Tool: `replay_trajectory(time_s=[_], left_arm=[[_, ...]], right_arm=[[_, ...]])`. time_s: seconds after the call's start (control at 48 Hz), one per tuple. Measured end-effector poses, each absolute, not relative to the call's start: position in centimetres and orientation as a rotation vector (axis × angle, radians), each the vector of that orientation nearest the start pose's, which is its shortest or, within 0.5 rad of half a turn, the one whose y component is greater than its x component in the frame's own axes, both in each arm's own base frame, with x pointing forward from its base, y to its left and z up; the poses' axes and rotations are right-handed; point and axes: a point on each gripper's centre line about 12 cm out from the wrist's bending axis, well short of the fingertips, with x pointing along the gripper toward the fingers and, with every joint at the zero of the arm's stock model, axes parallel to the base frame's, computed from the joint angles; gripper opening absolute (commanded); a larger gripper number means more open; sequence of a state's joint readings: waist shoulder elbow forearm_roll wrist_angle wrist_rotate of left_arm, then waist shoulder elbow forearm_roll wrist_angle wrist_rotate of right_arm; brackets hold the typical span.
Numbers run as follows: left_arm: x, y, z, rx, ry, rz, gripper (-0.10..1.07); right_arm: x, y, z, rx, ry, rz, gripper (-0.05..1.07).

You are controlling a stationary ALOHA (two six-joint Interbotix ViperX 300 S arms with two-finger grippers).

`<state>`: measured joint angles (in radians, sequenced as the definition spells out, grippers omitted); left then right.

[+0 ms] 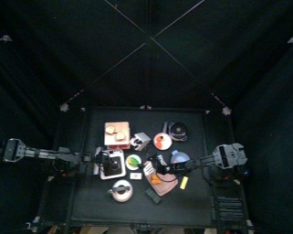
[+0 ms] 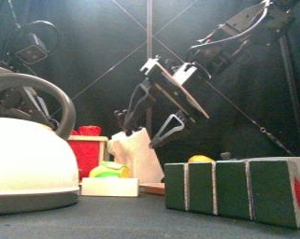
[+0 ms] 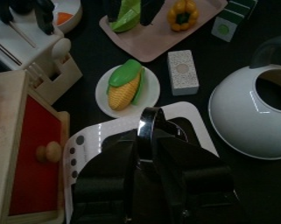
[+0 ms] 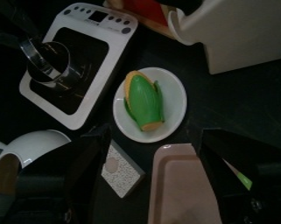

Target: Place cookie cutter to left of kettle

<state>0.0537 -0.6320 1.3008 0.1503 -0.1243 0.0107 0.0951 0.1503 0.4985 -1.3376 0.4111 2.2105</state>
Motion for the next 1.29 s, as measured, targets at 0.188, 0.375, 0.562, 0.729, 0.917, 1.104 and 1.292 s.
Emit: replay_trajectory(time_s=[0.188,0.375,0.562,0.729,0.917,1.104,1.292], left_arm=[[20.6,0.6,16.5,0.123,0.534,-0.012,0.62],[19.3,-1.7,18.2,0.068,0.515,-0.097,0.61],[17.5,-3.5,18.7,-0.029,0.563,-0.177,0.61],[16.6,-4.4,17.8,-0.131,0.676,-0.205,0.61],[16.0,-5.7,17.6,-0.243,0.729,-0.250,0.61],[15.7,-6.9,17.1,-0.294,0.760,-0.294,0.61],[16.6,-7.4,16.1,-0.341,0.770,-0.270,0.61]], right_arm=[[42.5,-0.6,15.9,0.657,0.542,-0.583,0.99],[42.5,-0.6,16.2,0.649,0.534,-0.578,0.99],[42.5,-0.6,16.2,0.646,0.535,-0.577,0.99],[42.5,-0.6,16.3,0.645,0.534,-0.574,0.99],[42.0,-0.5,16.5,0.631,0.532,-0.565,0.99],[40.9,-0.1,17.0,0.586,0.532,-0.533,0.99],[39.7,0.3,18.7,0.515,0.500,-0.468,0.99]])
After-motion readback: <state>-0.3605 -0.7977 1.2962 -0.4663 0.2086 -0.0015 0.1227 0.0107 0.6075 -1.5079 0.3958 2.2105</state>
